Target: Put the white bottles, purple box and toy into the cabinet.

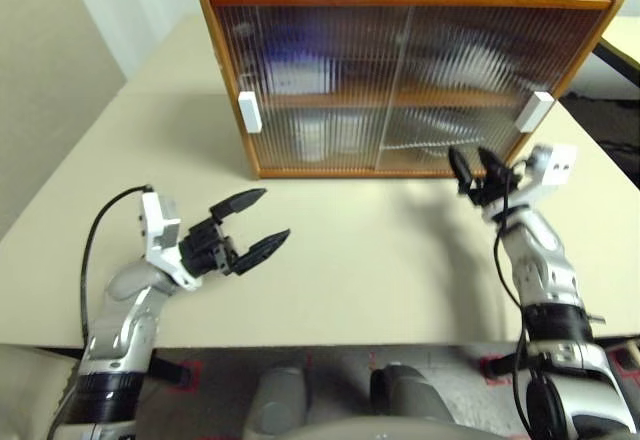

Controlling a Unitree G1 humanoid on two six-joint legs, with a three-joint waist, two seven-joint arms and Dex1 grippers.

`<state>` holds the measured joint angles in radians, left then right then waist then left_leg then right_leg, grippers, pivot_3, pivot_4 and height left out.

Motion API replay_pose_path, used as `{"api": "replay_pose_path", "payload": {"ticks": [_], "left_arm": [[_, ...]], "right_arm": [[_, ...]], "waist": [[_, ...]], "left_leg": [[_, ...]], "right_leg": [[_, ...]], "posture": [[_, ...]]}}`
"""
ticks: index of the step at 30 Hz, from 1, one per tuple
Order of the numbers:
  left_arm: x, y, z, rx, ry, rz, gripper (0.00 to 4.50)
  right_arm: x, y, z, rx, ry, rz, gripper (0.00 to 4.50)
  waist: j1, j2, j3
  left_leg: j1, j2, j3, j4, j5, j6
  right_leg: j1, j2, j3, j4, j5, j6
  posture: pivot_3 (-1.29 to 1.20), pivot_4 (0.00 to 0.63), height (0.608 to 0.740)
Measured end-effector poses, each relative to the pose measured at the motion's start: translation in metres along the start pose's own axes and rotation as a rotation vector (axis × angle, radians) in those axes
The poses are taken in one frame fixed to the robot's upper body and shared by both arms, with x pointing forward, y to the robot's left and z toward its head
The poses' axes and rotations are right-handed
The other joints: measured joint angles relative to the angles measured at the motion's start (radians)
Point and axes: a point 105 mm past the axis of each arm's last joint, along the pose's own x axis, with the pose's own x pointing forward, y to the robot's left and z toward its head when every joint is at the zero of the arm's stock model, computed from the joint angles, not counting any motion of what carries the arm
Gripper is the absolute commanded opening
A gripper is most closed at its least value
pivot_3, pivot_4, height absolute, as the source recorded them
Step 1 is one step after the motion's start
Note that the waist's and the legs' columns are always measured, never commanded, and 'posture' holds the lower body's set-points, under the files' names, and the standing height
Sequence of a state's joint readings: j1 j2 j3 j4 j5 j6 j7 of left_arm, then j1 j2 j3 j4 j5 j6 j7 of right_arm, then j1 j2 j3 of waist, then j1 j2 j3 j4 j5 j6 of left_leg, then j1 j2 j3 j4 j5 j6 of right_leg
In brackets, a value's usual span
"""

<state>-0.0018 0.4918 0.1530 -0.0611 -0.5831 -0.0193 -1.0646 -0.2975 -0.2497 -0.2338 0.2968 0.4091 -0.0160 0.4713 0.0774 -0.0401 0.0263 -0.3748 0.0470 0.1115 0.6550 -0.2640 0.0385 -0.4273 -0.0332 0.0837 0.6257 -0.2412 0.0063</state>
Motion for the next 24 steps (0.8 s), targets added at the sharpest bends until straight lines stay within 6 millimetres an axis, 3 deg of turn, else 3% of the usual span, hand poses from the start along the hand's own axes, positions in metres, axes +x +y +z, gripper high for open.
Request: {"api": "replay_pose_path", "payload": {"ticks": [3,5,7,9,12,18,22,24], "left_arm": [[-0.008,0.010,0.001,0.016,0.012,0.081,4.50],[-0.015,0.019,-0.005,0.006,0.057,0.145,4.50],[-0.030,0.033,-0.017,-0.030,0.139,0.245,4.50],[-0.045,0.047,-0.026,-0.059,0.190,0.361,4.50],[-0.056,0.067,-0.030,-0.086,0.190,0.531,4.50],[-0.067,0.095,-0.024,-0.073,0.164,0.766,4.50],[-0.096,0.117,-0.032,-0.084,0.244,1.027,4.50],[-0.101,0.121,-0.035,-0.099,0.262,1.086,4.50]], "right_arm": [[-0.012,0.008,-0.003,0.029,-0.007,0.125,4.49],[-0.022,-0.004,0.001,0.027,-0.022,0.144,4.49],[-0.033,-0.039,0.000,0.018,0.008,0.043,4.49],[-0.048,-0.085,-0.006,0.042,0.052,-0.168,4.49],[-0.069,-0.127,-0.008,0.060,0.093,-0.321,4.49],[-0.076,-0.141,-0.004,0.088,0.100,-0.279,4.49],[-0.086,-0.153,0.003,0.080,0.102,-0.268,4.49],[-0.084,-0.155,0.009,0.084,0.081,-0.255,4.49]], "waist": [[0.009,0.001,0.004],[0.017,0.001,0.007],[0.024,-0.002,0.009],[0.027,-0.004,0.013],[0.027,-0.003,0.016],[0.016,-0.005,0.017],[0.024,-0.006,0.017],[0.027,-0.007,0.018]], "left_leg": [[0.000,-0.001,0.000,0.000,0.000,0.000],[0.001,-0.001,0.000,0.000,0.000,0.000],[0.001,-0.001,0.000,0.001,0.000,0.000],[0.001,-0.001,0.000,0.001,-0.003,-0.006],[0.001,-0.001,0.000,0.001,-0.003,-0.006],[0.002,0.000,0.000,0.000,-0.001,-0.001],[0.002,-0.001,0.000,0.000,-0.001,-0.001],[0.002,-0.002,0.000,0.000,-0.001,-0.002]], "right_leg": [[0.000,-0.001,0.000,0.000,-0.001,0.001],[0.001,-0.001,-0.001,-0.001,0.000,0.002],[0.002,-0.002,-0.002,-0.001,-0.002,0.003],[0.001,-0.004,-0.003,-0.001,-0.003,-0.001],[0.001,-0.003,-0.002,-0.001,-0.001,0.000],[0.002,0.001,0.000,-0.001,0.001,0.000],[0.002,0.000,0.000,-0.001,0.001,0.001],[0.003,-0.001,0.000,-0.001,0.002,0.002]], "posture": [[0.30,0.023,0.740],[0.29,0.027,0.740],[0.28,0.031,0.740],[0.27,0.031,0.740],[0.27,0.030,0.740],[0.29,0.024,0.740],[0.29,0.024,0.740],[0.29,0.024,0.740]]}}
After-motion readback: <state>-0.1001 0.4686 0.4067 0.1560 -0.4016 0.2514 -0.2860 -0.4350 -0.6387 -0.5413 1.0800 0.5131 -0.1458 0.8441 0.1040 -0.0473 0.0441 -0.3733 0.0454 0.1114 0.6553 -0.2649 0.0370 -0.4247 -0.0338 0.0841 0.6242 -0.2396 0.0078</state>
